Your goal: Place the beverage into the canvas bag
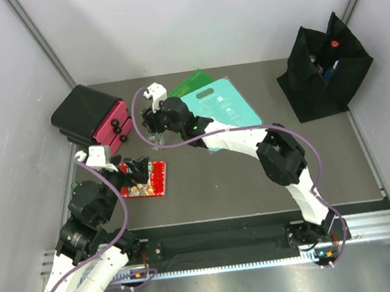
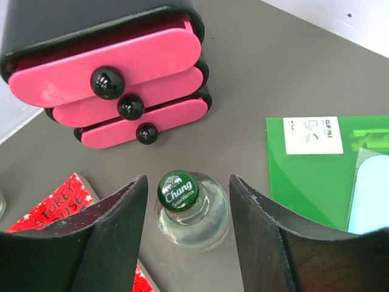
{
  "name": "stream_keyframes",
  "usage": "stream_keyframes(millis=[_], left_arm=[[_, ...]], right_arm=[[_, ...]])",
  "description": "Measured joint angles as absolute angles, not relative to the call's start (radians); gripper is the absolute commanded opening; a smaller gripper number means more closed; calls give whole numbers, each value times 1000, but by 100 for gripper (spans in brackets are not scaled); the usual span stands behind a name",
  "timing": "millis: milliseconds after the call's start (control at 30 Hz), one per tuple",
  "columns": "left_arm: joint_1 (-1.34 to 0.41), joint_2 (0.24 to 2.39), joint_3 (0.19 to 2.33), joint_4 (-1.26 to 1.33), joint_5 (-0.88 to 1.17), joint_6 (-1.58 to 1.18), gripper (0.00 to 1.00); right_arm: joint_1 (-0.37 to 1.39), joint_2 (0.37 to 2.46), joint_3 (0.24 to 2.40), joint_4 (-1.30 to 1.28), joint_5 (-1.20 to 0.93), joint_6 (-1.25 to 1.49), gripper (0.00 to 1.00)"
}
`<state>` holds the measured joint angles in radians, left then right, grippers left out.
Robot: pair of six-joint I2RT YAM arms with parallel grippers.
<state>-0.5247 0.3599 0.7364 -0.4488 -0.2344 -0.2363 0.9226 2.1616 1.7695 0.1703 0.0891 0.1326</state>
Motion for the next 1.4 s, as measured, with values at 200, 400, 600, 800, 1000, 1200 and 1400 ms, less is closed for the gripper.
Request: stream_keyframes(millis=[200, 400, 600, 800, 1000, 1200, 1400], left_arm=[[-525, 360, 736, -448, -235, -236, 97], [-525, 360, 729, -448, -236, -236, 97], [-525, 360, 729, -448, -237, -235, 97], [-525, 360, 729, -448, -238, -235, 97], [-525, 360, 729, -448, -245, -235, 97], [-525, 360, 729, -448, -246, -235, 97], [-525, 361, 729, -448, -249, -235, 97]], right_arm=[[926, 2211, 1797, 181, 89, 133, 51], [928, 2226, 1805, 176, 90, 133, 40], [933, 2230, 1809, 175, 92, 125, 14], [933, 2230, 1806, 181, 96, 116, 0], [933, 2166, 1695, 238, 105, 108, 0], [933, 2035, 1528, 233, 116, 96, 0], [933, 1881, 1345, 216, 138, 96, 0]])
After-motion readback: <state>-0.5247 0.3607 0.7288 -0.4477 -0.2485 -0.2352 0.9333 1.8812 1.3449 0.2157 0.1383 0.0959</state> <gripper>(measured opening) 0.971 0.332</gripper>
